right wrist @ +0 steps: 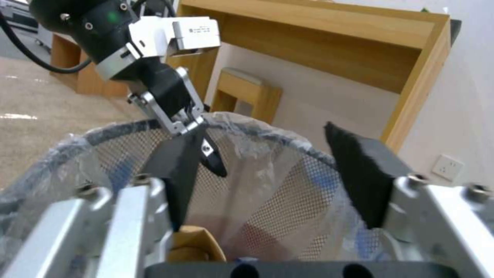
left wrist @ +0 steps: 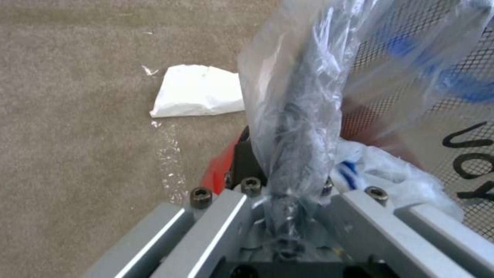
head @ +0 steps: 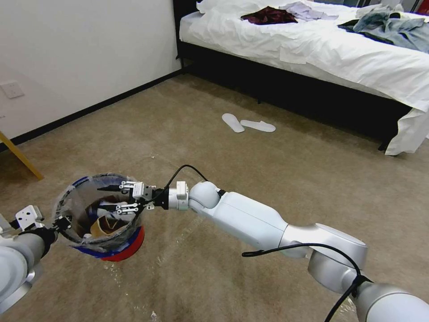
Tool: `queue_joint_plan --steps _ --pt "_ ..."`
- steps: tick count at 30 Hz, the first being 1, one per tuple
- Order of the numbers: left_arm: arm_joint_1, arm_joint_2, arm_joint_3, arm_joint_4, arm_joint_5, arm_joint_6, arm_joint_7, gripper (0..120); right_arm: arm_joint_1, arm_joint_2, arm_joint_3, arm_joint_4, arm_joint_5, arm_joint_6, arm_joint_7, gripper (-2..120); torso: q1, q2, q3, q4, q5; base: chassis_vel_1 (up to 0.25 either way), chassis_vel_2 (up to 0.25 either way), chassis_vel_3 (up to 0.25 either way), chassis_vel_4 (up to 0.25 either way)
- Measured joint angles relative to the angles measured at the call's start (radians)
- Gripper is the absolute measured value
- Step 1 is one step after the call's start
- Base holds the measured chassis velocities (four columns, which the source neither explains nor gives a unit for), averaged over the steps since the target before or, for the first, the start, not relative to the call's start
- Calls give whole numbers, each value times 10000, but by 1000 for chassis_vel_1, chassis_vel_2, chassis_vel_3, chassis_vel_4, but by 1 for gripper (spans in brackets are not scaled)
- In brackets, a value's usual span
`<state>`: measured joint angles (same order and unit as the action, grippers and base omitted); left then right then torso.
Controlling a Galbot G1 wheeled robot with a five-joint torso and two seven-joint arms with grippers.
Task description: Pick up the trash bin and place the garbage on the floor into it.
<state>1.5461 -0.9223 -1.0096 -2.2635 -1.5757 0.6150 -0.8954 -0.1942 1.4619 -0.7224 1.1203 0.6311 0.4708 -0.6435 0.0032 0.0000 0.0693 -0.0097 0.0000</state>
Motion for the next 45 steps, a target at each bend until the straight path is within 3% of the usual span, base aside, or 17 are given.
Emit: queue_joint_plan --steps 9,16,18,20,21,22,28,35,45 --pt "47 -15 -30 -16 -5 4 -15 0 90 105 118 91 416 -62 38 98 0 0 0 1 0 0 0 0 0" --pt "103 -42 -79 24 -11 8 -19 0 227 134 892 397 654 -74 599 100 0 0 0 1 0 0 0 0 0" --pt "181 -31 -232 32 -50 43 -19 0 121 73 1860 695 720 -154 1482 100 0 1 0 2 0 0 0 0 0" --pt "210 -23 -273 32 -62 65 -19 0 56 45 2132 754 712 -154 1725 100 0 0 0 2 0 0 0 0 0" --pt "274 9 -352 30 -73 114 -9 0 -140 -92 2745 952 626 -155 2511 100 0 0 0 2 0 0 0 0 0" --pt "274 9 -352 30 -73 114 -9 0 -140 -92 2745 952 626 -155 2511 100 0 0 0 2 0 0 0 0 0" --pt "304 -46 -432 5 -79 158 15 0 -1376 -920 4261 2087 514 -757 4736 100 0 0 0 -1 2 0 0 0 0" --pt "513 -351 -633 -152 30 181 67 0 -2560 -1563 5418 2765 494 -1012 5543 100 0 0 0 3 3 0 0 0 0" --pt "614 -668 -690 -332 -19 236 -124 0 -4934 -3357 7719 4533 -500 -1264 6299 100 -1 0 -1 -1 1 0 0 0 0"
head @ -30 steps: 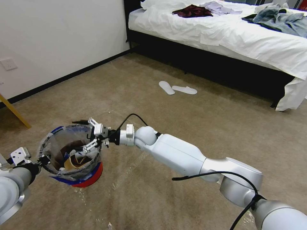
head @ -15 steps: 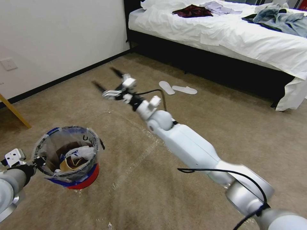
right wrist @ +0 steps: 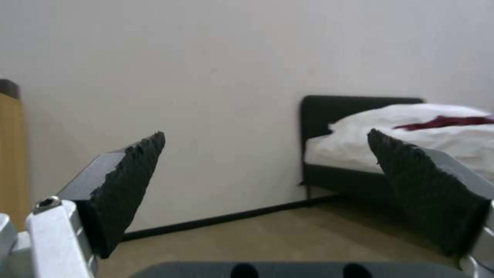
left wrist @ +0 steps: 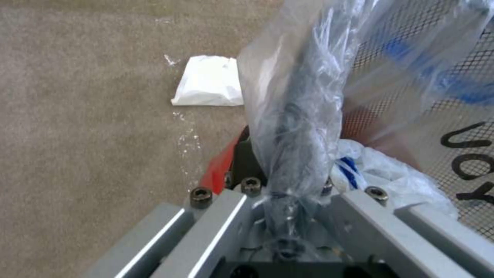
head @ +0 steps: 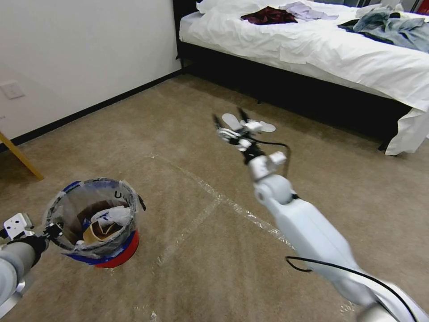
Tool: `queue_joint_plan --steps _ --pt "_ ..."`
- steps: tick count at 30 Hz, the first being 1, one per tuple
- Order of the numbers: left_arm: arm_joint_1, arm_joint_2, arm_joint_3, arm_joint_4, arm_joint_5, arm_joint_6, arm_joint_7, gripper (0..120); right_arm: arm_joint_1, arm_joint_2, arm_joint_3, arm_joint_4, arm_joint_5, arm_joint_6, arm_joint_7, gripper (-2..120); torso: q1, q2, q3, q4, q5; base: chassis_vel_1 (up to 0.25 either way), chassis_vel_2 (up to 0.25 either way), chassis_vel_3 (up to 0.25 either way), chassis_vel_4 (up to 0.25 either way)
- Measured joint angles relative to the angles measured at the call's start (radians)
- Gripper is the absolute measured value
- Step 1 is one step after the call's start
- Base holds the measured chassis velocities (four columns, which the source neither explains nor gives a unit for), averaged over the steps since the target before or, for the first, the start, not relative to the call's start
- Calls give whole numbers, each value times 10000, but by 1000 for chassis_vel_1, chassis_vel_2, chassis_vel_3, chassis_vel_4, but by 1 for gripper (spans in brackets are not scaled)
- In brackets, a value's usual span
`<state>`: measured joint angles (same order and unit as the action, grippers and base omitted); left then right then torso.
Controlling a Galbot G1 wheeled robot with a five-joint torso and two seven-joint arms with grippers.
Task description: Pick up the trash bin and place the garbage on the floor into it.
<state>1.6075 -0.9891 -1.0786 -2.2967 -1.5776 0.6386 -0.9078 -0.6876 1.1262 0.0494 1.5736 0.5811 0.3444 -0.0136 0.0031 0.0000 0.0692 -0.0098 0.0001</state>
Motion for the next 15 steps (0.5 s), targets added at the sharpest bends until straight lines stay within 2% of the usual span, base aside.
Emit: queue_joint_plan --steps 1,3,6,7,11,15 --pt "0 0 0 0 0 0 0 0 0 0 0 0 0 0 0 100 0 0 0 0 0 0 0 0 0" --pt "-4 -20 -131 -44 -121 3 -101 0 -970 -189 626 682 -281 -50 205 100 0 0 -1 2 2 0 0 0 0" --pt "-2 -28 -152 -63 -144 5 -136 0 -1380 -233 860 895 -366 -59 220 100 0 0 0 1 2 0 0 0 0" --pt "31 -82 -161 -110 -169 50 -197 0 -2113 -266 1344 1244 -529 -59 220 100 0 0 -1 -1 3 0 0 0 0" --pt "115 -145 -231 -196 -275 109 -366 0 -3206 -260 2215 1806 -766 -59 81 100 0 0 0 1 1 0 0 0 0" --pt "132 -143 -312 -249 -426 120 -517 0 -3713 -227 2568 2060 -854 -47 -18 100 0 1 1 2 -1 0 0 0 0"
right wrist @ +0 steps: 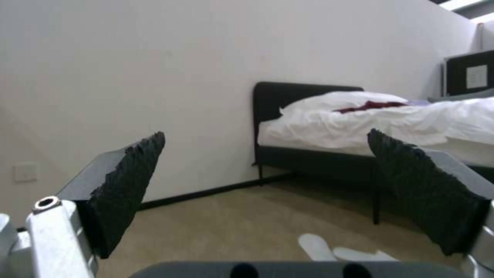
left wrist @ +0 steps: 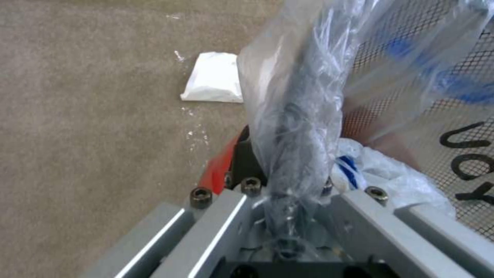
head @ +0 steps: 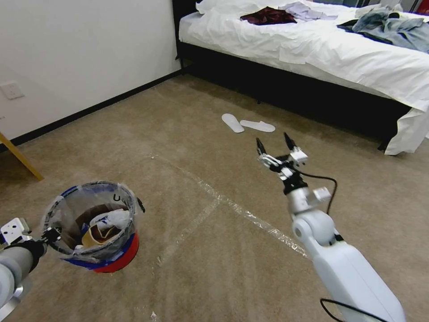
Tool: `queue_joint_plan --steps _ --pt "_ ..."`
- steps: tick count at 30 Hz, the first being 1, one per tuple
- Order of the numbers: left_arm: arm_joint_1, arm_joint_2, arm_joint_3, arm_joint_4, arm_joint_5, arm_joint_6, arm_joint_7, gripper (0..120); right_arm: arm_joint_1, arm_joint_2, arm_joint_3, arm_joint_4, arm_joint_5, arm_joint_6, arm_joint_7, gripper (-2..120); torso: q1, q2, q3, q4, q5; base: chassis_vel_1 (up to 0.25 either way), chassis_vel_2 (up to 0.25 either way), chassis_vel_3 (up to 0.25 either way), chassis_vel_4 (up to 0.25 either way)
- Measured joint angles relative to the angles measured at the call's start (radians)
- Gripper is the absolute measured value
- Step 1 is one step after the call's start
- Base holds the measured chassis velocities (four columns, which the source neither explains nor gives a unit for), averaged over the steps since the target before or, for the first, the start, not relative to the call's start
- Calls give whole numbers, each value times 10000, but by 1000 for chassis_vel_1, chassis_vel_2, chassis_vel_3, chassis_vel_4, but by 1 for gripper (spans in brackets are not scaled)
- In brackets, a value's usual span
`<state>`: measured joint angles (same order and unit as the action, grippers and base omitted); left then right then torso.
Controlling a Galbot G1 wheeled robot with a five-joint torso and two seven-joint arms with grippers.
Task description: Pick up the trash bin and place the garbage on the floor into it.
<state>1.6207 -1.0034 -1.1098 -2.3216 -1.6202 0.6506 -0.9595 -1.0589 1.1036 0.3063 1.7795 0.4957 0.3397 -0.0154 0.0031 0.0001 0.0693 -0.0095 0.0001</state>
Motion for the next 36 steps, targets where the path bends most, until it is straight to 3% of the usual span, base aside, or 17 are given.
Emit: queue_joint_plan --steps 10,22,36 --pt "201 -250 -130 -310 -117 134 -201 0 -2044 482 1154 429 -496 416 -393 100 0 0 -1 -2 -1 0 0 0 0" --pt "391 -683 5 -568 151 297 -82 0 -2625 1246 1399 498 -935 580 -512 100 0 0 0 -1 -1 0 0 0 0" --pt "470 -671 -54 -569 140 470 -12 0 -2842 1630 1434 276 -1289 892 -854 100 1 0 0 -1 -1 0 0 0 0"
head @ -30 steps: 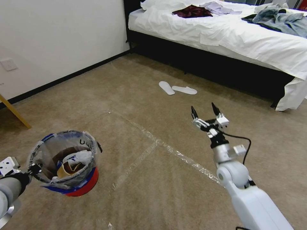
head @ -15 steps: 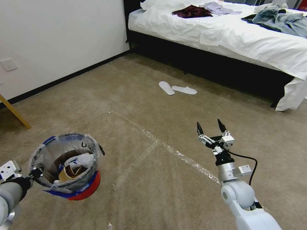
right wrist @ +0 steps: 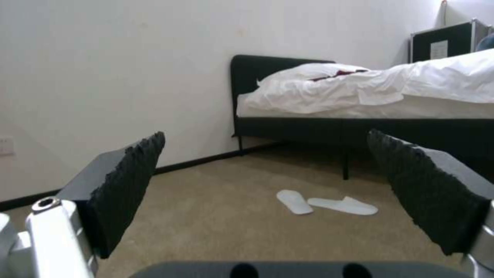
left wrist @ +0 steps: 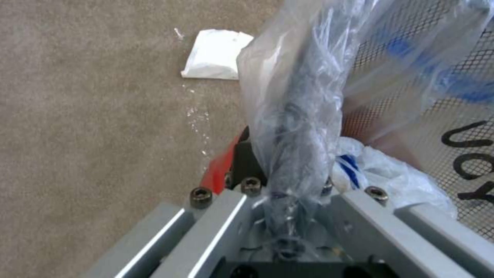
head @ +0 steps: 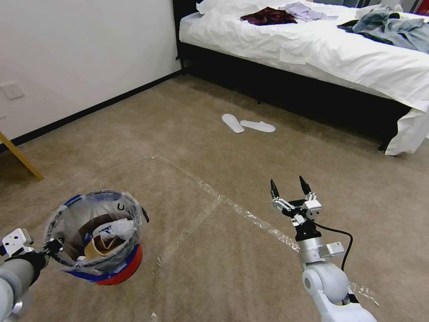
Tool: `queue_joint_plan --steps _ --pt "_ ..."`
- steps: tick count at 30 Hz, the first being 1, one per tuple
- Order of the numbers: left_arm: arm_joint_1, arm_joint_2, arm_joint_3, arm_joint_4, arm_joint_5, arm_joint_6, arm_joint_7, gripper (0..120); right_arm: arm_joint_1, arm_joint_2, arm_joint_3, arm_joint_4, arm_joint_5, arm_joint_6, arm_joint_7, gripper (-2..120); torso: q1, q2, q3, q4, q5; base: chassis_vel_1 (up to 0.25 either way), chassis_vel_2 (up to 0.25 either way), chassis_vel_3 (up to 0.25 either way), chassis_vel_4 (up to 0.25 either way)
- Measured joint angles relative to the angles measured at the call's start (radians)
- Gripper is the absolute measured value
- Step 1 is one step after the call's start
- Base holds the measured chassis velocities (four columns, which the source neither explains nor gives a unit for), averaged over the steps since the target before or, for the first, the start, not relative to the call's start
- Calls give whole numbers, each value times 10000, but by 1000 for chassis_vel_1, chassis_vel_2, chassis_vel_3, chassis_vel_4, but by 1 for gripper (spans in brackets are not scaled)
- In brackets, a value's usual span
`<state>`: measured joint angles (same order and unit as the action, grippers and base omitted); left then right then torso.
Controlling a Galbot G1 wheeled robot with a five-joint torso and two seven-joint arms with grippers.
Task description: Pick up the trash bin and place the garbage on the floor into it.
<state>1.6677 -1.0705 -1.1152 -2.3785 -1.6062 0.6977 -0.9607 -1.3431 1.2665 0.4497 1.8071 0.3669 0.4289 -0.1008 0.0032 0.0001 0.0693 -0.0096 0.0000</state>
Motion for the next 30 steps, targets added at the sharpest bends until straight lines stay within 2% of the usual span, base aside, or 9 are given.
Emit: queue_joint_plan --steps 18,30 --pt "-54 -17 58 62 29 -7 -27 0 273 -72 -200 -468 -145 133 -276 100 0 0 0 0 0 0 0 0 0" --pt "-61 -17 84 115 112 -42 -6 0 473 -56 -318 -700 -153 196 -402 100 0 0 1 0 0 -58 68 57 -61"
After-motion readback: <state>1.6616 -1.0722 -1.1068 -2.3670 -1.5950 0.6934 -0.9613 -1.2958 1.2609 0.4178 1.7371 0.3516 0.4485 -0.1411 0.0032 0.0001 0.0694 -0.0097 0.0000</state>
